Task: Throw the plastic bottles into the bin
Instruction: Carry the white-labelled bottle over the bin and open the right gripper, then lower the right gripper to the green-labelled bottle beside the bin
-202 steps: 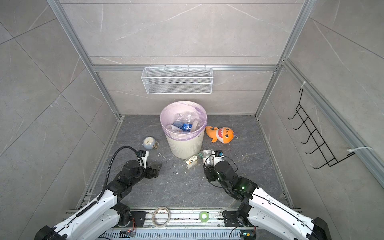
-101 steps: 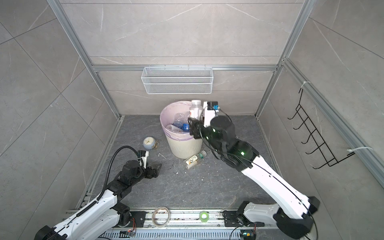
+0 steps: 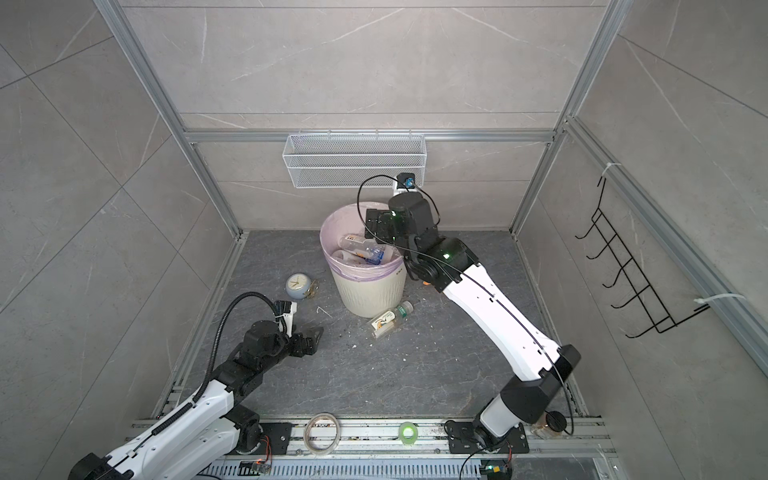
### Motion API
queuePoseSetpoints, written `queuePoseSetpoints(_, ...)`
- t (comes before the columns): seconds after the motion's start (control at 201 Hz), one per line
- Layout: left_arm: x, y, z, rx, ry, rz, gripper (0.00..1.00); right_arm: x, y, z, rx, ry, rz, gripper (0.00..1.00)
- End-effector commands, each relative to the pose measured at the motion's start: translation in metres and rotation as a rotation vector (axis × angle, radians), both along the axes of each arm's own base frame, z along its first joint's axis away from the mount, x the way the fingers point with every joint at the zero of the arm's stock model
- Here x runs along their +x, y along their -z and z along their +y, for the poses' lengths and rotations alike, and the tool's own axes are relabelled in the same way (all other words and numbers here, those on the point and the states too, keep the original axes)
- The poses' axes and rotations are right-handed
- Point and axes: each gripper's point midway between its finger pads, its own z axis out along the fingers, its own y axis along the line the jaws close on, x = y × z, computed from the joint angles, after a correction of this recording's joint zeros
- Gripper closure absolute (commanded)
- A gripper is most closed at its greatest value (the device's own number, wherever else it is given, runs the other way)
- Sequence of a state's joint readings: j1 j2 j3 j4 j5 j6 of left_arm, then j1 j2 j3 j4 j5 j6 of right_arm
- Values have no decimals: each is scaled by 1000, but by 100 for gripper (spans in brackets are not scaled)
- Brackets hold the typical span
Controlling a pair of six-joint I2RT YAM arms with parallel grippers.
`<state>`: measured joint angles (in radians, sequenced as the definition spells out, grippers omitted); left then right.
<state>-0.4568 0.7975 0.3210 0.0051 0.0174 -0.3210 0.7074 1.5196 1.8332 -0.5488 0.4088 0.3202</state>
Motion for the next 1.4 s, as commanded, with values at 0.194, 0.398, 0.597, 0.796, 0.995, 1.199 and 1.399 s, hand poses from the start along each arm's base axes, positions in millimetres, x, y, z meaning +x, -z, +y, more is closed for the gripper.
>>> queuePoseSetpoints(0.194,5,-15,-7,-13,30,-50,2,-47,37,-39,0,11,53,1)
queuePoseSetpoints(0.398,5,-16,-8,-16,35,-53,2,-68,108,-52,41,36,191,1)
queuePoseSetpoints(0.597,3,-17,-11,-22,52,-55,2,-83,175,-53,85,51,340,1)
queuePoseSetpoints(0.796,2,-17,-13,-28,71,-58,3,-94,232,-49,139,70,478,1)
queuePoseSetpoints(0.995,-2,-20,-24,-43,140,-67,5,-97,273,-38,214,93,585,1)
queuePoseSetpoints(1.199,-5,-22,-29,-53,171,-76,5,-93,306,-14,291,78,686,1)
queuePoseSetpoints(1.399,-5,-20,-31,-52,179,-66,5,-86,327,7,346,60,752,1)
